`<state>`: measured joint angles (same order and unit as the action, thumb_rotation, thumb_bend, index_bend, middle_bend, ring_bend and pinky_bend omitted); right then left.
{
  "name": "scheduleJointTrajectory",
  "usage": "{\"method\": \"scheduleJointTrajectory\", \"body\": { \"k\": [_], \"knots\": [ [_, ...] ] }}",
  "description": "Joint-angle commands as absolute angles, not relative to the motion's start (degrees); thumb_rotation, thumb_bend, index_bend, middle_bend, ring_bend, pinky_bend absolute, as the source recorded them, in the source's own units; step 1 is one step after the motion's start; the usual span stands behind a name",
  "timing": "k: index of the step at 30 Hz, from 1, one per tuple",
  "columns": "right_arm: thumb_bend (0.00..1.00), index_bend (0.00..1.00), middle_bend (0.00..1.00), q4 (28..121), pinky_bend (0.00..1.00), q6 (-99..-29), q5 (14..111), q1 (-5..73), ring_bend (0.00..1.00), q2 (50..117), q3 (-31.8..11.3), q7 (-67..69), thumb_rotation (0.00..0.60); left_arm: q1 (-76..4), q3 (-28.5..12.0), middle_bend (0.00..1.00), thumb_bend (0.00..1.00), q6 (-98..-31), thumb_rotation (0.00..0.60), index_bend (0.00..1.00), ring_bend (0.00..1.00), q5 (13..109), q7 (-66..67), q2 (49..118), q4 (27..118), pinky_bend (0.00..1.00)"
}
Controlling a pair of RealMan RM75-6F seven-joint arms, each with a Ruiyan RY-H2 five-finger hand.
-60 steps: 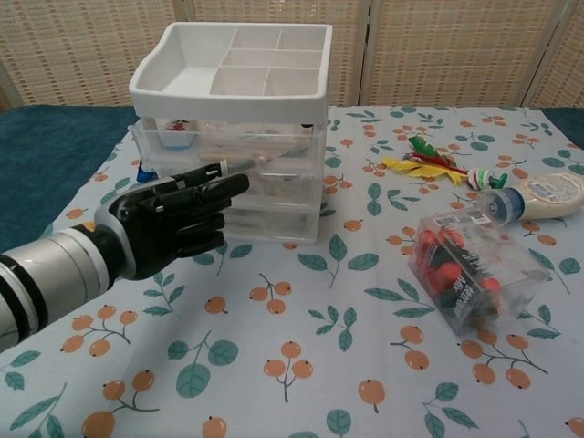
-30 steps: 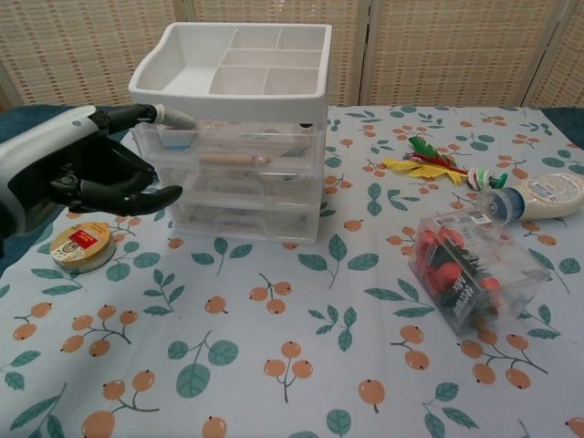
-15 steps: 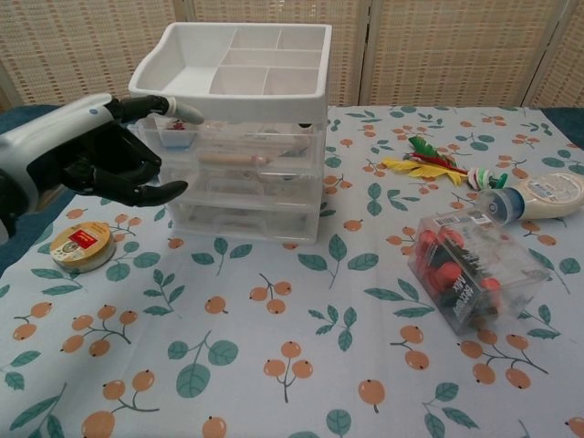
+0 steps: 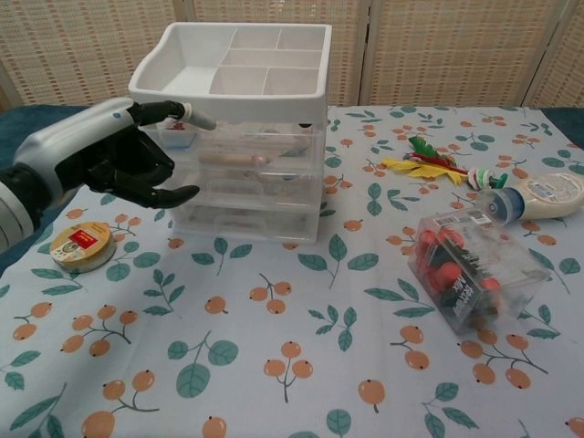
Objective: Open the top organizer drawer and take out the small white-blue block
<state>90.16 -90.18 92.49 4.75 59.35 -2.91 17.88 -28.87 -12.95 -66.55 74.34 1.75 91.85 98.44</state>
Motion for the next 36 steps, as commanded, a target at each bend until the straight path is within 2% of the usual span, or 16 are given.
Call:
{"method": "scheduleJointTrajectory", "body": {
  "k": [1, 16, 36],
  "knots": [
    [0.29, 0.07, 0.21, 90.1, 0.13, -90.2, 92.4, 4.7, 0.08, 59.4, -2.9, 18.0, 0.6, -29.7, -13.0, 0.92, 0.29, -66.5, 0.6, 0.24, 1.0, 74.1, 3.5, 92.2, 98.0, 1.0],
    [0.29, 0.07, 0.21, 89.3, 0.13, -89.4, 92.1, 4.9, 0.08, 59.9, -3.0, 18.7, 0.6, -30.3, -12.2, 0.92, 0.29, -66.9, 0.6, 0.33, 1.0, 74.0, 4.1, 91.5, 98.4, 1.0],
    [0.29, 0.07, 0.21, 89.5, 0.13, -88.9, 92.4, 5.4, 0.08, 60.1, -2.9, 18.4, 0.6, -28.1, -8.2, 0.92, 0.29, -68.4, 0.6, 0.4, 1.0, 77.2, 1.8, 87.0, 102.7, 1.0]
  ]
}}
